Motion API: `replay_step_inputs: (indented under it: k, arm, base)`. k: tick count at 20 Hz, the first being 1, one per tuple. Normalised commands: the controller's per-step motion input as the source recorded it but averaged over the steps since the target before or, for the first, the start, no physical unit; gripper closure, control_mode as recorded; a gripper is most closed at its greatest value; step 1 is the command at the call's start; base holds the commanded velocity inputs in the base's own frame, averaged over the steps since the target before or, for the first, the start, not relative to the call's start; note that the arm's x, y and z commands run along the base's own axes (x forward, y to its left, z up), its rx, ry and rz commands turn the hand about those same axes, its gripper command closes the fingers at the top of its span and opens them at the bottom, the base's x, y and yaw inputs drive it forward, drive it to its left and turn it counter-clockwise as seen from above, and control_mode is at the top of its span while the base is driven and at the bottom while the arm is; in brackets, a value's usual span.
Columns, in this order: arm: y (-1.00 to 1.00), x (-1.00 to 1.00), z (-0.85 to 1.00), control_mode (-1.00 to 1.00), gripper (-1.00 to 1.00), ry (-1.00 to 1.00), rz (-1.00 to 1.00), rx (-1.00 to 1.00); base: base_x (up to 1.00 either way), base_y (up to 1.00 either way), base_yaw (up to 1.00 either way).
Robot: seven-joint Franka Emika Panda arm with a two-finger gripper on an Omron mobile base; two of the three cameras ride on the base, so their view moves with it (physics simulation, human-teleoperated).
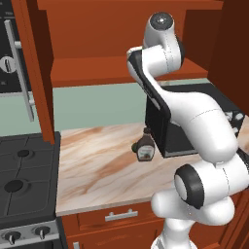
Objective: There are various items on the counter. Only move the condiments/shakers into the cabinet.
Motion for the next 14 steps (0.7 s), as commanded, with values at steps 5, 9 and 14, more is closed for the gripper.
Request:
replay_step_inputs:
  k: [5, 9, 14]
  arm:
    - [0.03, 0.53, 0.00, -1.00, 1.00, -0.02, 0.05, -0.03]
    - [0.00, 0.39, 0.00, -1.00, 1.00, 0.00, 0.02, -0.06]
    - [0.13, 0.16, 0.00, -1.00, -1.00, 0.01, 0.00, -0.07]
  base:
    - [0.00, 0.00, 0.00]
    - [0.00, 0.00, 0.00]
    - [0.00, 0.00, 0.00]
